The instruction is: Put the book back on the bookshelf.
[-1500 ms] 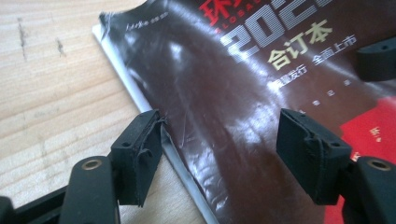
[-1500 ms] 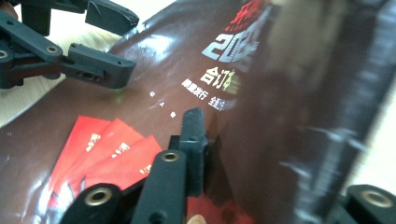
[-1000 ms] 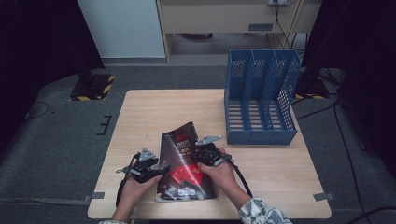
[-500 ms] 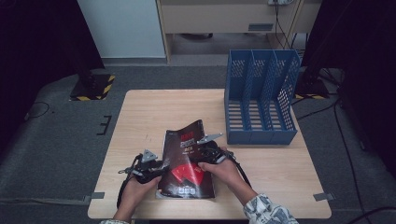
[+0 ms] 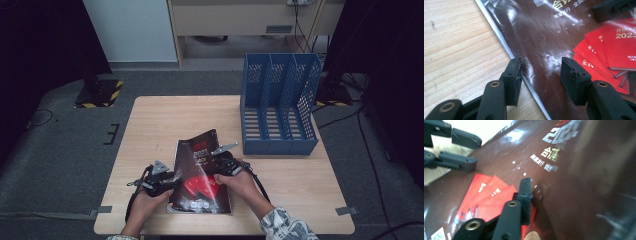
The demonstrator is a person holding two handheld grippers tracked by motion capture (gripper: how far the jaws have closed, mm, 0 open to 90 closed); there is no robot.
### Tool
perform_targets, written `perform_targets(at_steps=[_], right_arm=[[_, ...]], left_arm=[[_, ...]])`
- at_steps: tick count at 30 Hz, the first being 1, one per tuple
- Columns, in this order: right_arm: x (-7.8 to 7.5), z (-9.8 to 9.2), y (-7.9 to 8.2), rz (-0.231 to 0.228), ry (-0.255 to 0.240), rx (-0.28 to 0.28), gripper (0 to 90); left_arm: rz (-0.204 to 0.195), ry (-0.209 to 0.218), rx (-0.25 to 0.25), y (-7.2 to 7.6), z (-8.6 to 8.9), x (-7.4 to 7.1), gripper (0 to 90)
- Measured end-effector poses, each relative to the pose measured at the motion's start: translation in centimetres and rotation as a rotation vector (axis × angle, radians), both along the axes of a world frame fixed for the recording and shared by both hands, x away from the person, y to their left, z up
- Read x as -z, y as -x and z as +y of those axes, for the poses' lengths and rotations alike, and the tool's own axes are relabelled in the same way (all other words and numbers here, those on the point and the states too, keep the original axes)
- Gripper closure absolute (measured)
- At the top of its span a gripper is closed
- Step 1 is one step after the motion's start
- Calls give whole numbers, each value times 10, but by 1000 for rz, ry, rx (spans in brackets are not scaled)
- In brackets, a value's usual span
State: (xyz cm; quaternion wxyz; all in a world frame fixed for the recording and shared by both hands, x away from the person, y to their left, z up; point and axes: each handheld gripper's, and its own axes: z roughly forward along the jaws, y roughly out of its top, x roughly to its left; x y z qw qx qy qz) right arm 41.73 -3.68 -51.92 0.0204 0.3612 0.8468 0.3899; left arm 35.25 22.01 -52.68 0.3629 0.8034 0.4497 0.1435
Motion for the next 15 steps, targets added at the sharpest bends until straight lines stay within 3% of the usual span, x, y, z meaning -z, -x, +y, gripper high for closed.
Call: perform_targets(at_steps=[6, 10, 15], right_arm=[[-6, 1, 3, -47, -23, -3, 841], [-18, 3, 4, -94, -48, -34, 862], [-28, 2, 4, -124, -57, -45, 865]], left_arm=[[19, 15, 8, -2, -2, 0, 397], [26, 26, 13, -3, -1, -1, 250], [34, 90, -6, -3, 5, -3, 187]])
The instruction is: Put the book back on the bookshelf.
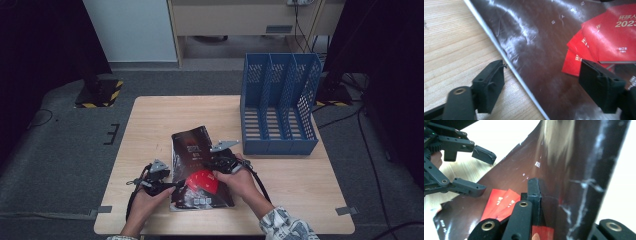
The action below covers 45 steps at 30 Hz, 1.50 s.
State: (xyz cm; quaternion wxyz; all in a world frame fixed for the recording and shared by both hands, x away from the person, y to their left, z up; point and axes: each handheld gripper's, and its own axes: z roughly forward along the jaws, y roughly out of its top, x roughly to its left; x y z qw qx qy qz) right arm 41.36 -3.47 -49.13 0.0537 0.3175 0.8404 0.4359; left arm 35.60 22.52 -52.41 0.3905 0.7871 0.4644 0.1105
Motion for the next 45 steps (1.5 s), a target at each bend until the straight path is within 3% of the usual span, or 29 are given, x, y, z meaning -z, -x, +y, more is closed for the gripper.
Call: perform_targets(at_steps=[4, 9, 12, 16, 26, 35, 41, 45], right_arm=[[-10, -7, 1, -34, -33, -16, 865], [-18, -11, 2, -56, -42, -17, 866], [-24, -13, 1, -77, -49, -19, 867], [-32, -15, 2, -111, -57, -16, 869], [-57, -13, 3, -164, -103, -44, 870], [-63, -9, 2, -171, -120, -56, 870], [-67, -8, 4, -174, -147, -74, 870], [-68, -8, 5, -183, -148, -80, 870]], left_arm=[[9, 30, 7, -1, 3, -1, 131], [16, 39, 30, -1, 1, 0, 134], [22, 39, 55, 0, -1, 0, 165], [65, 46, 77, -1, -4, 2, 194], [67, 76, 101, -1, -7, -1, 276], [58, 69, 118, -5, -11, 1, 291], [70, 92, 144, -9, -12, 2, 287], [70, 80, 145, -9, -12, 2, 353]])
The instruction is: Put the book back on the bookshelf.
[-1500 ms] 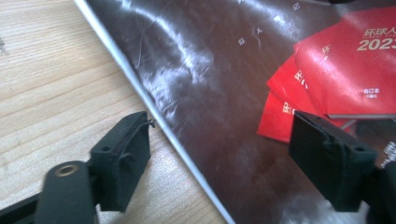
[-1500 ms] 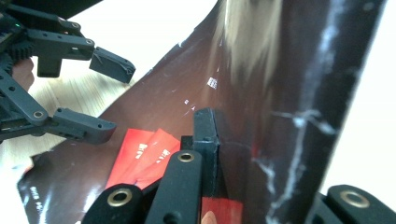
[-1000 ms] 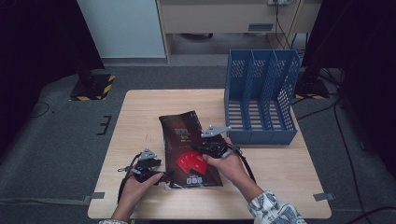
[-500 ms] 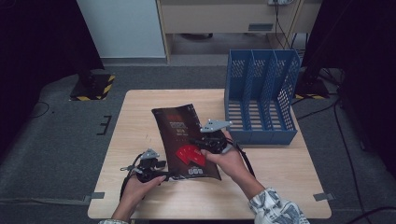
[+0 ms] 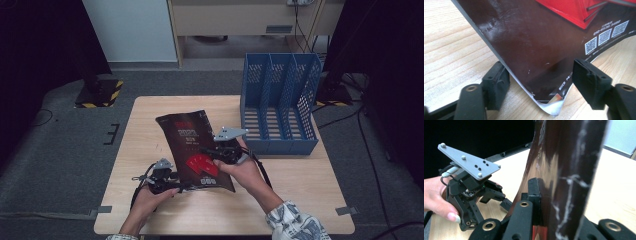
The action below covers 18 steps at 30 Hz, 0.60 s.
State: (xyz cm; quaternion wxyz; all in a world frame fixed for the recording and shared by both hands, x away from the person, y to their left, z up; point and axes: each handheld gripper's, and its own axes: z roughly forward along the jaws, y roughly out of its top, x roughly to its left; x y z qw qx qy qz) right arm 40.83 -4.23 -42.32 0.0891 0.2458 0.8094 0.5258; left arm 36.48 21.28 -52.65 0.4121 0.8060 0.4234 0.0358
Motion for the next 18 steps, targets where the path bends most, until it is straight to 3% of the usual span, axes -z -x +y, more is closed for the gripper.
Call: perform_targets(at_steps=[2, 3, 6, 11, 18], right_arm=[[0, 0, 1, -5, 7, -2, 870], [0, 0, 1, -6, 6, -5, 871], [1, 1, 1, -14, 8, -12, 871], [3, -2, 1, -24, 14, -8, 870], [3, -10, -3, 0, -13, -9, 868]], left_arm=[[5, 5, -12, -1, 4, -1, 488], [11, 10, -17, -1, 5, -1, 488], [23, 3, -11, -1, 5, -2, 633], [40, 14, -8, -1, 7, -7, 799], [8, -15, -5, 1, 6, -12, 856]])
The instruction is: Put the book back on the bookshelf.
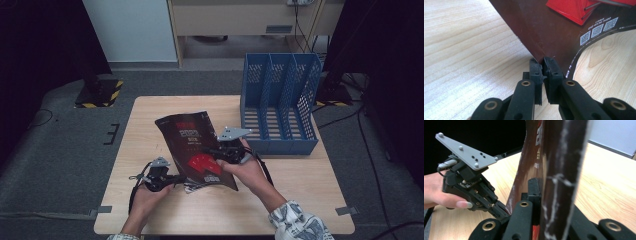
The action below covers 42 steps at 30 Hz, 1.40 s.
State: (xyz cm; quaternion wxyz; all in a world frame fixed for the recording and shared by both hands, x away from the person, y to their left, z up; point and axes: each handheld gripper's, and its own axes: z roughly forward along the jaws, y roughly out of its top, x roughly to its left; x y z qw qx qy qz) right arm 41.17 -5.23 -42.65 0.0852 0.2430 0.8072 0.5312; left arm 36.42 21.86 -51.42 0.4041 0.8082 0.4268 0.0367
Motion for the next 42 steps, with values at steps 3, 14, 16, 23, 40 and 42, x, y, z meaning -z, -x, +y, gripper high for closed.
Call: perform_targets(at_steps=[3, 14, 16, 23, 40, 42], right_arm=[[0, -3, -1, -5, -5, 6, 867], [1, -5, 0, -14, 3, -2, 859], [-1, -7, 0, -23, 10, 1, 860], [-2, -5, 1, -27, 1, -6, 855], [-2, -6, 1, -49, -16, -2, 837], [-3, -6, 3, -73, -23, -4, 802]], left_arm=[[-32, -16, -6, 1, 1, -4, 865], [-65, -50, -14, 3, 1, -8, 871], [-81, -58, -20, 4, 1, -10, 873], [-106, -81, -37, 5, 4, -15, 876], [-180, -146, -65, 9, 12, -28, 880], [-185, -152, -65, 10, 11, -28, 880]])
